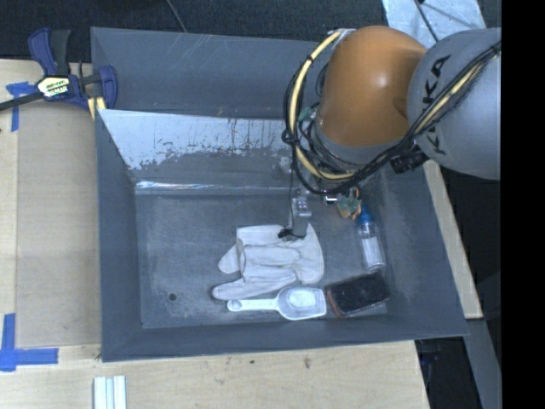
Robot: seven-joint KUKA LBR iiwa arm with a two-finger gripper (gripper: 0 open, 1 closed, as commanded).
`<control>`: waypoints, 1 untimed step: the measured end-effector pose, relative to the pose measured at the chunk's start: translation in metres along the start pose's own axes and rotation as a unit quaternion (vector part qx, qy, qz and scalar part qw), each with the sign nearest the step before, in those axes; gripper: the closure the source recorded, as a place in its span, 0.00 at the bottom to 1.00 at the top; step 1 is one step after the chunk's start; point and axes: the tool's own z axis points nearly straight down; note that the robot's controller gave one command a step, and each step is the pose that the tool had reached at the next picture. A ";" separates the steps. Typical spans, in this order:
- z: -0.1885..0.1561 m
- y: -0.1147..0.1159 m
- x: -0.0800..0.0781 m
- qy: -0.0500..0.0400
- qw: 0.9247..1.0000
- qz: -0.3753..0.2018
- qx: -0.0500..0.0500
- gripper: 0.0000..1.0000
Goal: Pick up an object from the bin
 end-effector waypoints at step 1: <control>-0.005 0.000 -0.002 -0.004 1.000 0.001 0.000 0.00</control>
Offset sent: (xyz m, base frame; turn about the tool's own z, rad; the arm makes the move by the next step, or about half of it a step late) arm -0.0169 0.0104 -0.0886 -0.0929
